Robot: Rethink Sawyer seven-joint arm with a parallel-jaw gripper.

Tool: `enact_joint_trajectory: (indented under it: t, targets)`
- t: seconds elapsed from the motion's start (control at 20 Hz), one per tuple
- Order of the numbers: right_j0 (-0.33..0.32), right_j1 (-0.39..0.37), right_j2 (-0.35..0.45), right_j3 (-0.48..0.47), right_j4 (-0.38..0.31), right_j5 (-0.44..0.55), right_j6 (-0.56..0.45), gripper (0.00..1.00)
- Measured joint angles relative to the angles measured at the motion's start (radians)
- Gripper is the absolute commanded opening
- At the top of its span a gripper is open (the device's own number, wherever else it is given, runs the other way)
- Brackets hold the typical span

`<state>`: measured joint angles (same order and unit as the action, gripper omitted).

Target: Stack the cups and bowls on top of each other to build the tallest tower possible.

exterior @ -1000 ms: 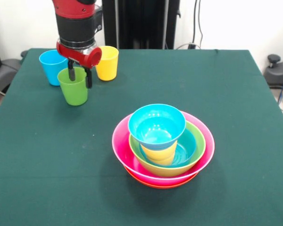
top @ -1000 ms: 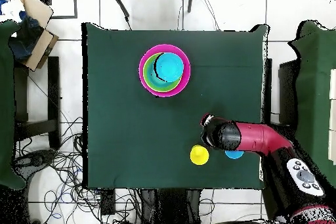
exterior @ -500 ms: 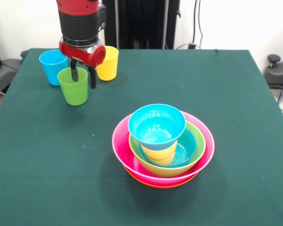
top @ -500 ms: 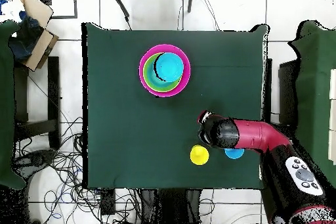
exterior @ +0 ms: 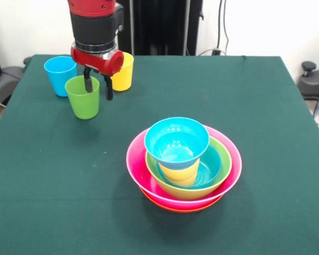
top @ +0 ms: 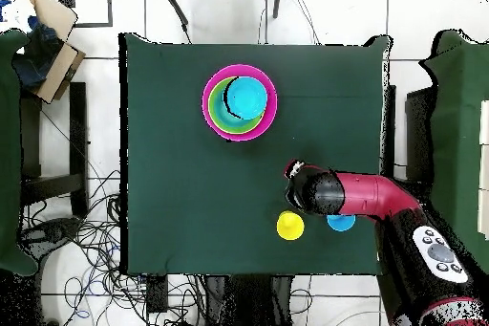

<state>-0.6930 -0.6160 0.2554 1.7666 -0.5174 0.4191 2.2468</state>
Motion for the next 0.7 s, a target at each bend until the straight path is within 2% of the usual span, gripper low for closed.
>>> enact_joint_trajectory:
  t: [0.7]
  targets:
    - [-0.001, 0.039, 0.001, 0.001, -0.001, 0.0, 0.0, 1.0]
